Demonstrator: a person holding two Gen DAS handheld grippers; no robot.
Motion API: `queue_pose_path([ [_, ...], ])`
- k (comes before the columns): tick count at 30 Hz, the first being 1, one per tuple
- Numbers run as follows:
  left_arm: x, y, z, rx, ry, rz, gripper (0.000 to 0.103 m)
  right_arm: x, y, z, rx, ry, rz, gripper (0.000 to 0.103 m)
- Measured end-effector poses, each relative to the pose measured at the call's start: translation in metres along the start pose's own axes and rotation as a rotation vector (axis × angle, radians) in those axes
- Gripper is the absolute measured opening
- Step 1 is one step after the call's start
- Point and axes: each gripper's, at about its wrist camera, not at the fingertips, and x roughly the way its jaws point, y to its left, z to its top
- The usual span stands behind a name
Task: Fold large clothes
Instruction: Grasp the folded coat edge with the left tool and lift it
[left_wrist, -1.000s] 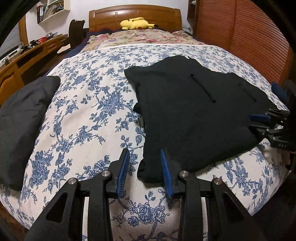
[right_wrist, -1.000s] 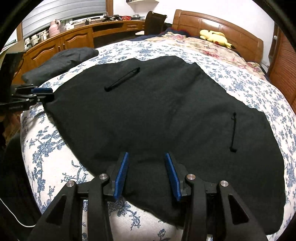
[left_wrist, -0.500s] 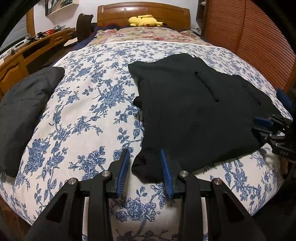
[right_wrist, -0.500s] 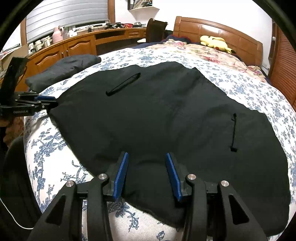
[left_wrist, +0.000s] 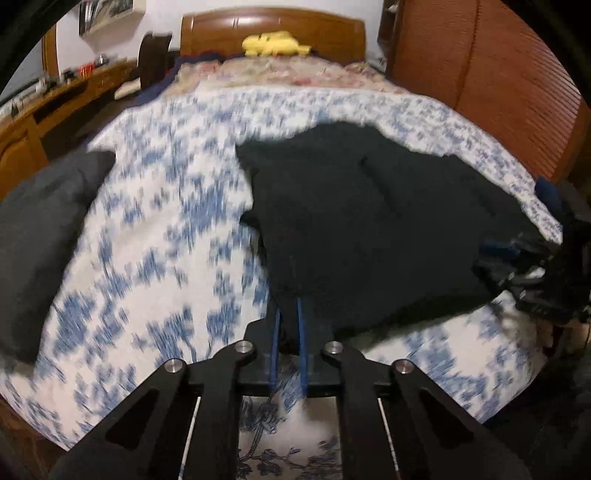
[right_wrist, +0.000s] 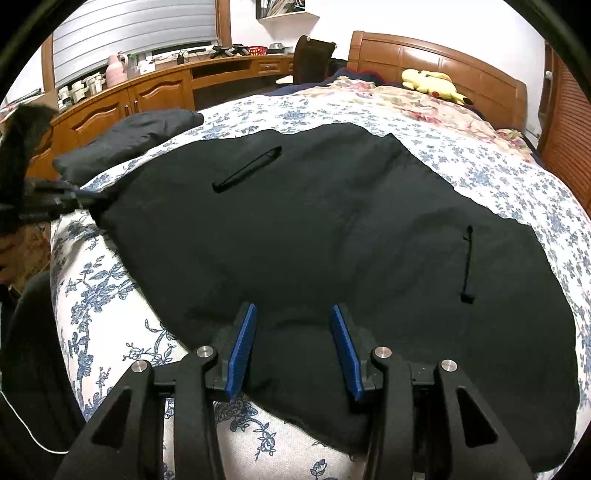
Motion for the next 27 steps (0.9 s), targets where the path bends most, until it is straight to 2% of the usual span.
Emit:
queue_pose_path([
  [6,-0.045,-0.048,0.054,0.106,-0.122,-0.008,0.005,-0.012,-0.011,-0.001,0.010,0.004,-0.015,0.044],
  [13,-0.059,-0.133,0.113,0.257,-0.185,-0.075,0.004,-0.048,-0.054,-0.013,0.098,-0.045,-0.087,0.044],
  [21,-0.046,-0.238,0.131,0.381,-0.197,-0.190,0.004,-0.085,-0.109,-0.053,0.247,-0.069,-0.160,0.044],
  [25,-0.034,-0.268,0.125,0.397,-0.190,-0.254,0.003,-0.086,-0.118,-0.064,0.277,-0.050,-0.168,0.044],
  [27,-0.030,-0.275,0.121,0.388,-0.181,-0.248,0.003,-0.089,-0.117,-0.064,0.279,-0.054,-0.169,0.044],
])
